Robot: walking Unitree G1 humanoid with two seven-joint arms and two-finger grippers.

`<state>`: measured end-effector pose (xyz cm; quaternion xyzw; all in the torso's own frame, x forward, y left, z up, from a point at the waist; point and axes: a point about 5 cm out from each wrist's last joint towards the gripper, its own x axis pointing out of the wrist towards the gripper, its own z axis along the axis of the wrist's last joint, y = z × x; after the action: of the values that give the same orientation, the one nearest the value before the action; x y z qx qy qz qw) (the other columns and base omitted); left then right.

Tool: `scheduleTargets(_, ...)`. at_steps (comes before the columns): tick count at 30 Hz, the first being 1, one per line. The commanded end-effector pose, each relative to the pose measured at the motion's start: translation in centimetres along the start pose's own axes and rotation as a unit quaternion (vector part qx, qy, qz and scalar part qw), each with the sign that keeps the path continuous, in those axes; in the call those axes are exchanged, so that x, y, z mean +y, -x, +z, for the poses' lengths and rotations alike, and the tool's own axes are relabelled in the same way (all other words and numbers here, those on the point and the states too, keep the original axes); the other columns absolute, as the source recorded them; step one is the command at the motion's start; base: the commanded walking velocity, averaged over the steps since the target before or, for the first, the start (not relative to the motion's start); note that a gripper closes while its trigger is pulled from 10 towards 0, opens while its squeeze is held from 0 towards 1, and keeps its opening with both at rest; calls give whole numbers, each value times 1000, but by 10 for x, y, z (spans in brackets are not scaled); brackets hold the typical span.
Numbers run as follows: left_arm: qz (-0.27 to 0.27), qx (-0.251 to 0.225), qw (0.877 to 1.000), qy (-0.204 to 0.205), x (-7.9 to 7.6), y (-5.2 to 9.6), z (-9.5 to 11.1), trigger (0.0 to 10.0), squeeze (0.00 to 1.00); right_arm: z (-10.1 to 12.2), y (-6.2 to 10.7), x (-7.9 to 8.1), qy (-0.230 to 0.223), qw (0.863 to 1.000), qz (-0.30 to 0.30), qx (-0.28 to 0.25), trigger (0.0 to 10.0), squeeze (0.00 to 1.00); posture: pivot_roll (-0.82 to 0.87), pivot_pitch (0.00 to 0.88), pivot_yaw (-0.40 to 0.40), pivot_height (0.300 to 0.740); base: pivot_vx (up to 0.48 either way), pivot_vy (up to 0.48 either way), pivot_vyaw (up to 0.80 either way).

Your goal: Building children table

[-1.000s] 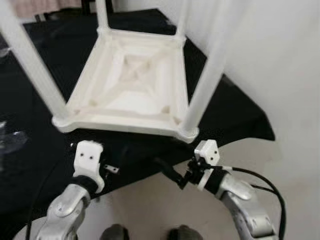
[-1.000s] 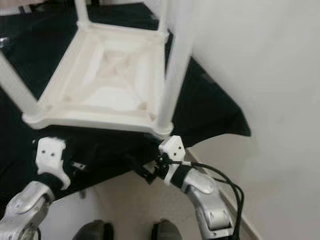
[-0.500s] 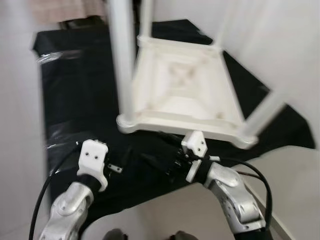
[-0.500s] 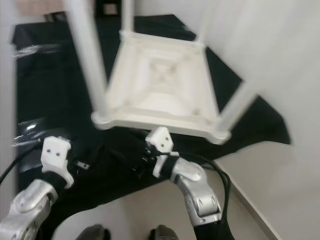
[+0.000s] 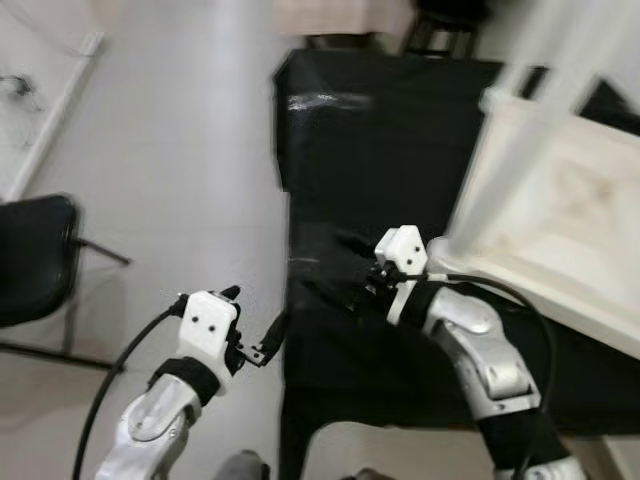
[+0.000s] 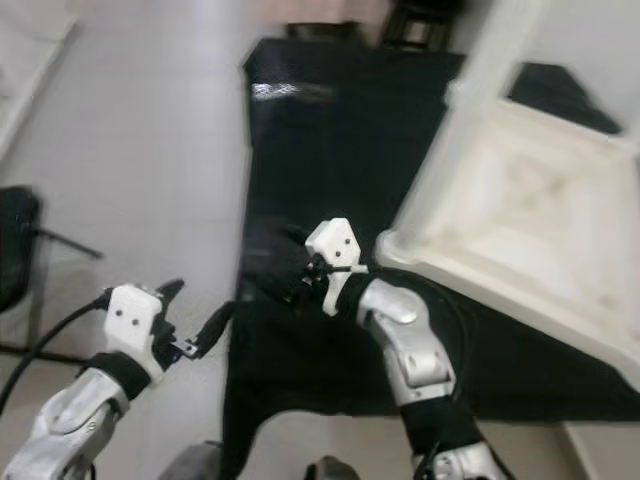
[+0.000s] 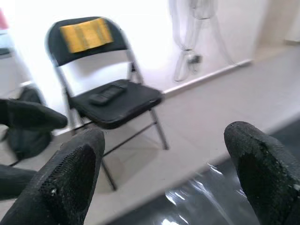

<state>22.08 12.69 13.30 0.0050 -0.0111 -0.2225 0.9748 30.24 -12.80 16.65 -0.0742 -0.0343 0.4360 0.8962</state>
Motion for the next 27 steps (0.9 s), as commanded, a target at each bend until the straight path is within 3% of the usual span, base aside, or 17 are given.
scheduleTargets(1, -9, 16, 1000, 11, -3, 1, -7, 10000, 0, -2, 3, -3, 3, 1000, -5, 5, 10000, 0, 98, 162, -83, 740, 0, 0, 794)
scheduleTargets(7, -27, 15, 999, 24, -6, 5, -8, 10000, 0, -4, 21, -23, 25, 998, 24, 50, 10000, 0, 98, 169, -89, 740, 0, -210, 0)
scheduleTargets(19, -36, 11, 999, 24, -10, 5, -5, 10000, 0, -8, 40, -17, 15, 992, 100, 80, 10000, 0, 99, 181, -93, 740, 0, -467, 0)
scheduleTargets(22, -17, 2, 1000, 23, -5, 3, -3, 10000, 0, -8, 53, -23, 25, 986, 124, 112, 10000, 0, 97, 184, -95, 740, 0, -144, 0)
scheduleTargets(25, -15, 0, 1000, 24, -4, 3, -2, 10000, 0, -8, 56, -27, 28, 984, 123, 125, 10000, 0, 97, 184, -95, 740, 0, 0, 0)
scheduleTargets(27, -17, 3, 1000, 20, -4, 2, -2, 10000, 0, -10, 58, -35, 48, 979, 107, 165, 10000, 0, 97, 185, -95, 740, 0, 0, 0)
